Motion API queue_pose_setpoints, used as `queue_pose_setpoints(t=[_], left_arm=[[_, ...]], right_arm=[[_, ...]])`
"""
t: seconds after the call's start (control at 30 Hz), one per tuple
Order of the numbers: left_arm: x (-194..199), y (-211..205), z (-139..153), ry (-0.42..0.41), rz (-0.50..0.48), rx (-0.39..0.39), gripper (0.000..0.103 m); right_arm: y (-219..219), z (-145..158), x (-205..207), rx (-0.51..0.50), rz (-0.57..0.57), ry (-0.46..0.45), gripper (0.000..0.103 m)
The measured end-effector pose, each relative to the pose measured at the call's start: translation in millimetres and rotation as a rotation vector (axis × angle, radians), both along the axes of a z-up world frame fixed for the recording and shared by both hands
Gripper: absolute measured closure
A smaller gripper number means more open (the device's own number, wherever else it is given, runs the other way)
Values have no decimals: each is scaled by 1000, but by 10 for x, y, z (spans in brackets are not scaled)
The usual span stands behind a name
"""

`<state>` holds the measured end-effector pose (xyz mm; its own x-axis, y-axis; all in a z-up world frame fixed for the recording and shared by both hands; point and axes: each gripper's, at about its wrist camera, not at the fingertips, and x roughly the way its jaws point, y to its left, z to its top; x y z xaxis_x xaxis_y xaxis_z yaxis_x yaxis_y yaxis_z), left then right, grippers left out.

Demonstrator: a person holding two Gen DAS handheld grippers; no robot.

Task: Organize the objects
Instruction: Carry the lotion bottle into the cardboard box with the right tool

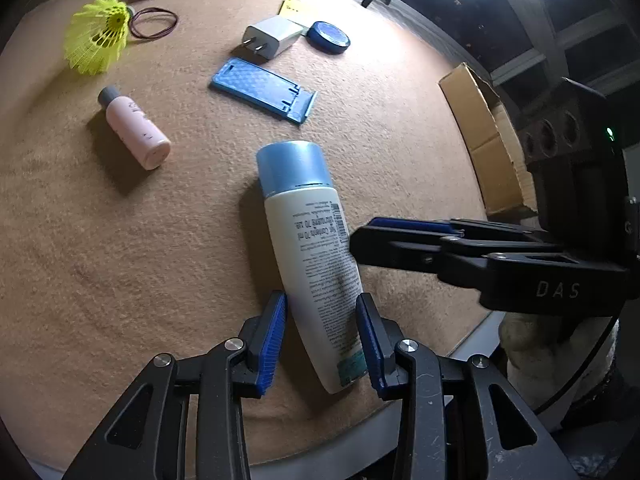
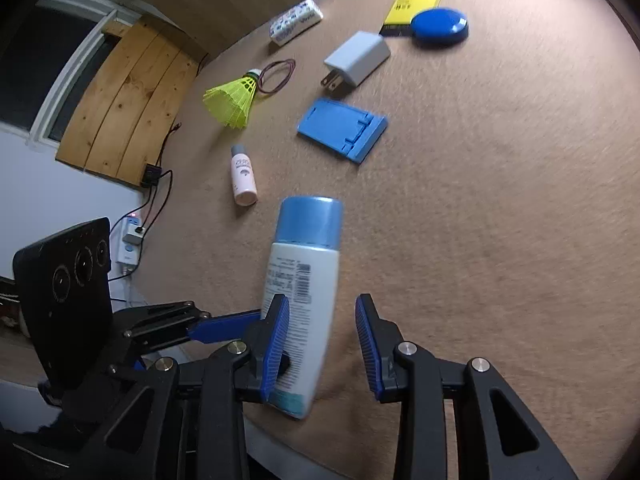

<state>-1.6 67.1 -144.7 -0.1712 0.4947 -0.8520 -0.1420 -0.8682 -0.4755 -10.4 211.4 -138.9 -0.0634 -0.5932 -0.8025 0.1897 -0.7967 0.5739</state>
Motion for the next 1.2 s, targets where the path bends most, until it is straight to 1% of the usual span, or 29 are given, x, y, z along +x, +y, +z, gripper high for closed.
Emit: queue_pose_setpoints(t=[0.13,0.33,0.47,0.63,0.77,0.93,1.07,1.2], left_arm=[[-2,70,-18,-1,-9,2,59],[-42,108,-57,-4,0,3,58],[-43,151,-45,10,-5,-8,57],[11,156,49,15,-8,5,57],[4,266,175,36,-24,18,57],[-90,533,376,80,-72,36,57],[-249,930,545,122,-137,48,57],[-346,1328,684,159,-201,52,57]], right_arm=[[-50,-61,6,-29,9,-30,70],[-81,-56,7,-16,22,-15,69],[-100,-32,20,5,26,2,69],[-1,33,52,9,5,23,69],[176,166,37,11,-28,50,69],[551,420,17,39,-89,113,69],[922,596,10,75,-155,161,69],[1314,714,-7,89,-233,186,69]])
